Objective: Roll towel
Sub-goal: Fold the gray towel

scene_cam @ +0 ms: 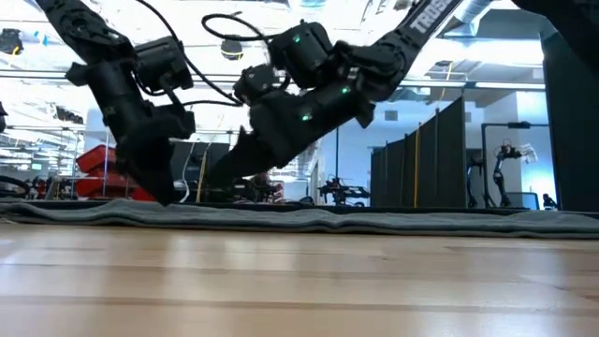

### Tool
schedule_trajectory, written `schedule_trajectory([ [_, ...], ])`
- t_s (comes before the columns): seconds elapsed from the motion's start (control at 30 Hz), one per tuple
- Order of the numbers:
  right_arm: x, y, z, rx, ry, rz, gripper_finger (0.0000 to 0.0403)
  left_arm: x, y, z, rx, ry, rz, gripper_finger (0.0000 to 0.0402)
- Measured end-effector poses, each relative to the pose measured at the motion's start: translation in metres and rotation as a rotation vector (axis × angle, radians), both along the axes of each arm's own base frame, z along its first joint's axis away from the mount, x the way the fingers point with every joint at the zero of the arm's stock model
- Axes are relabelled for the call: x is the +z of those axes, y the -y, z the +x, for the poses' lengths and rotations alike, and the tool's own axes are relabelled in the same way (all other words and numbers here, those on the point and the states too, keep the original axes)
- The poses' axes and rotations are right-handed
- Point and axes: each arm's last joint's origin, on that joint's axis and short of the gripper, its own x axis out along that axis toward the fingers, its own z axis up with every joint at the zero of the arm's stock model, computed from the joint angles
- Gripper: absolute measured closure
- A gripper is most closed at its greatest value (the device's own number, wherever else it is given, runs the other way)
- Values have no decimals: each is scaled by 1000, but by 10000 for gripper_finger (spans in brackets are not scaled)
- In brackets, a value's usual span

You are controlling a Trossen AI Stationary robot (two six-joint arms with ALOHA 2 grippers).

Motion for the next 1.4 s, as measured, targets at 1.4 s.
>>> schedule_trajectory([
  [1.4,-14,25,9,-233,-159,-44,403,-16,76,12,72,-8,40,268],
])
